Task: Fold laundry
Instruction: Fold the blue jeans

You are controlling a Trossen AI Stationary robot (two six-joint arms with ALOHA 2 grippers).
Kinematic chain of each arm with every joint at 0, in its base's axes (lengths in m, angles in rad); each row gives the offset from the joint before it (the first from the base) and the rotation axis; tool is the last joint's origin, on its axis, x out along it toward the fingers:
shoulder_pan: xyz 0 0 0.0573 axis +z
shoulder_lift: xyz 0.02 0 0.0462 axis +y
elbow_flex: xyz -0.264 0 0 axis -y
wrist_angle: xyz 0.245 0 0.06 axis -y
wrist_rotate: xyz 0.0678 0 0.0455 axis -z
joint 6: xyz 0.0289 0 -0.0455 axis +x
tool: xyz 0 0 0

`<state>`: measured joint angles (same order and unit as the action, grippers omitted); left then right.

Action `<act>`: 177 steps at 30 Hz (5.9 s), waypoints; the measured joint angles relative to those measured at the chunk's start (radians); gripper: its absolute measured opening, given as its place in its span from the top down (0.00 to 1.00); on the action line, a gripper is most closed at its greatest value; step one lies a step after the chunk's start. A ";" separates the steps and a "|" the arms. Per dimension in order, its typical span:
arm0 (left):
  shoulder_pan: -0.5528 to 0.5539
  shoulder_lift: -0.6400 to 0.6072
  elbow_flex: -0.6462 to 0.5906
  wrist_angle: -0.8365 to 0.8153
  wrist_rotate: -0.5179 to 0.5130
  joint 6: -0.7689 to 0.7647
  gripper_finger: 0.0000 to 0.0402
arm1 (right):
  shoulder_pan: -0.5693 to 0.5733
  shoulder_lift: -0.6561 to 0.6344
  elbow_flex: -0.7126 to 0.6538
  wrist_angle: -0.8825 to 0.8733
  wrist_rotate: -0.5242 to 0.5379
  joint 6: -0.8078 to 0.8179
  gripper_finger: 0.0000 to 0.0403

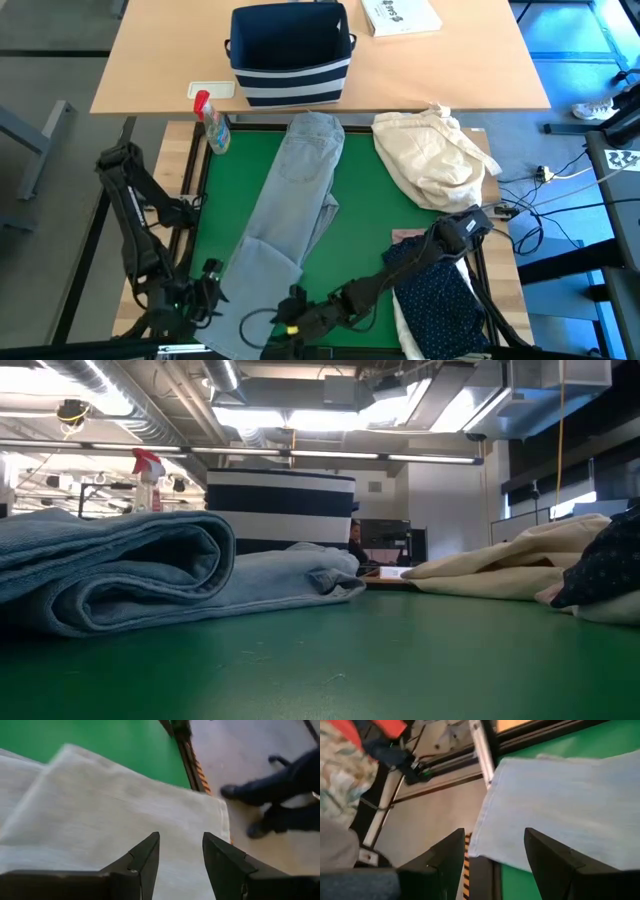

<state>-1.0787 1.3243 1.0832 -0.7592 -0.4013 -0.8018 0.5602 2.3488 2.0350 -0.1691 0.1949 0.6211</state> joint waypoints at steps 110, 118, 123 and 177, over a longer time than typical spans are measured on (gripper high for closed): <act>0.555 -0.135 -0.002 -0.061 0.339 0.305 0.94 | -0.013 -0.117 0.127 -0.761 0.433 -0.034 0.49; 0.555 -0.135 -0.002 -0.058 0.337 0.309 0.94 | -0.032 -0.104 0.127 -0.626 0.416 -0.190 0.50; 0.555 -0.135 -0.002 -0.057 0.325 0.310 0.94 | -0.061 -0.104 0.127 -0.625 0.390 -0.205 0.76; 0.512 -0.916 -0.341 -0.115 0.012 -0.132 0.55 | -0.291 -0.294 0.127 -0.496 0.055 0.173 0.98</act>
<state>-0.5670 0.4079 0.7419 -0.8740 -0.3895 -0.9335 0.2687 2.0548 2.1624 -0.6656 0.2501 0.7936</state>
